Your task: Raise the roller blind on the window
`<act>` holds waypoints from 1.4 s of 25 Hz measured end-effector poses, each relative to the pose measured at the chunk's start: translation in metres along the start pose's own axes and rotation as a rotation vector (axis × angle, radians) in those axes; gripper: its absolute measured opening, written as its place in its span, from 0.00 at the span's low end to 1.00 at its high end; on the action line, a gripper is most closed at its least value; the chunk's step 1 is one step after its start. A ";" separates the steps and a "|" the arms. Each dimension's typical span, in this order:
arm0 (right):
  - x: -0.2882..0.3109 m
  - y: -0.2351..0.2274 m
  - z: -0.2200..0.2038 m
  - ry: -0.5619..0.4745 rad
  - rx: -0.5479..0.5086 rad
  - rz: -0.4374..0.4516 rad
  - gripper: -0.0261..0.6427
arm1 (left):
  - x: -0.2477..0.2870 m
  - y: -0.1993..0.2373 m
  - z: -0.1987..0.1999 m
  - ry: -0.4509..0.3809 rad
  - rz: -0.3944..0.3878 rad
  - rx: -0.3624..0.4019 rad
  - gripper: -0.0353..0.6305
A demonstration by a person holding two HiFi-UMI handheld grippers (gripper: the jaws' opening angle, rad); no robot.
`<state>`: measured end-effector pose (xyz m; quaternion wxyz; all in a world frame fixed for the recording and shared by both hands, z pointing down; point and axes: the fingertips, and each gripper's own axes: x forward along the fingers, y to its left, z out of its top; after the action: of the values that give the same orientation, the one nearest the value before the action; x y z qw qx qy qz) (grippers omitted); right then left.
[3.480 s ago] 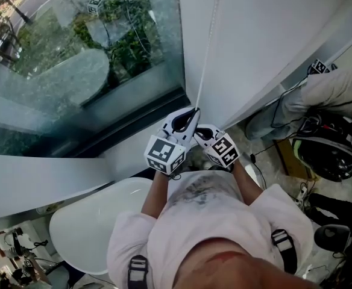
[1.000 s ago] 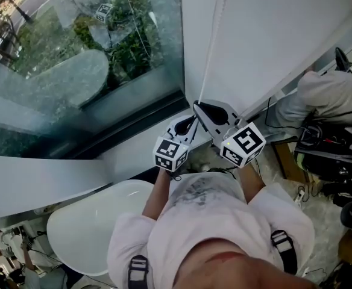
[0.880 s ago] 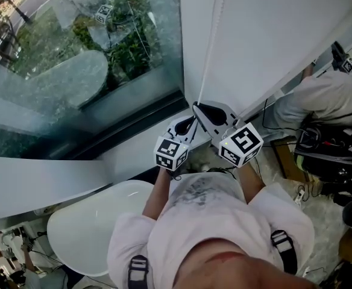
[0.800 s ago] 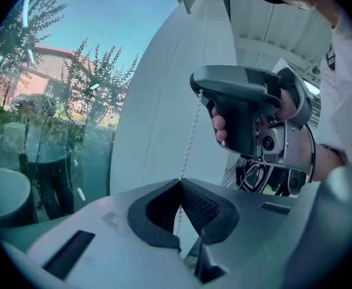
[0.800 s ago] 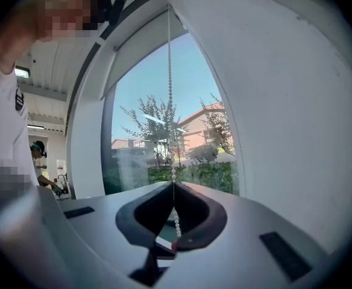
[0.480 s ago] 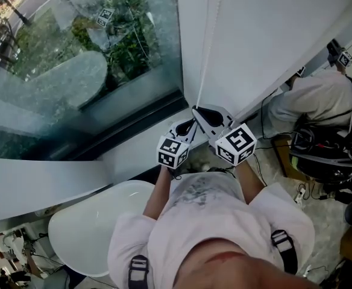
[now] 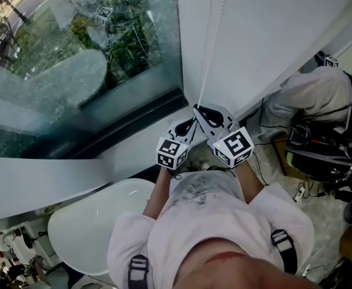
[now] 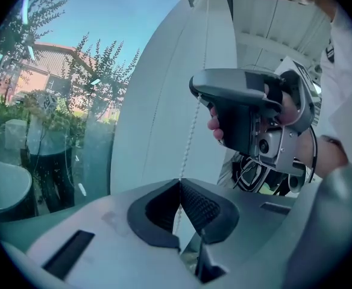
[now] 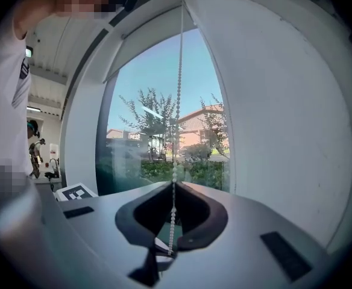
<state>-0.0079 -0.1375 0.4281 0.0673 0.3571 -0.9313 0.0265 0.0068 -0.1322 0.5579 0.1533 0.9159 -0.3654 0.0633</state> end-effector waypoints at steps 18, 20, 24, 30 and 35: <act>-0.009 -0.008 0.007 0.002 -0.127 -0.095 0.25 | -0.024 0.006 0.040 -0.128 0.027 0.033 0.13; -0.012 -0.010 0.005 0.008 -0.130 -0.100 0.26 | -0.029 0.005 0.052 -0.159 0.029 0.036 0.15; -0.024 -0.009 0.005 -0.018 -0.116 -0.106 0.26 | -0.047 0.000 0.080 -0.230 0.045 0.047 0.15; -0.034 -0.004 -0.002 -0.035 -0.072 -0.101 0.13 | -0.071 -0.001 0.100 -0.279 0.089 0.098 0.06; -0.034 -0.004 -0.017 -0.008 -0.054 -0.103 0.13 | -0.073 -0.001 0.096 -0.275 0.105 0.095 0.06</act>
<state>0.0219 -0.1165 0.4397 0.0743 0.4030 -0.9122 -0.0037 -0.0450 -0.1157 0.4501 0.0545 0.9018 -0.4272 -0.0376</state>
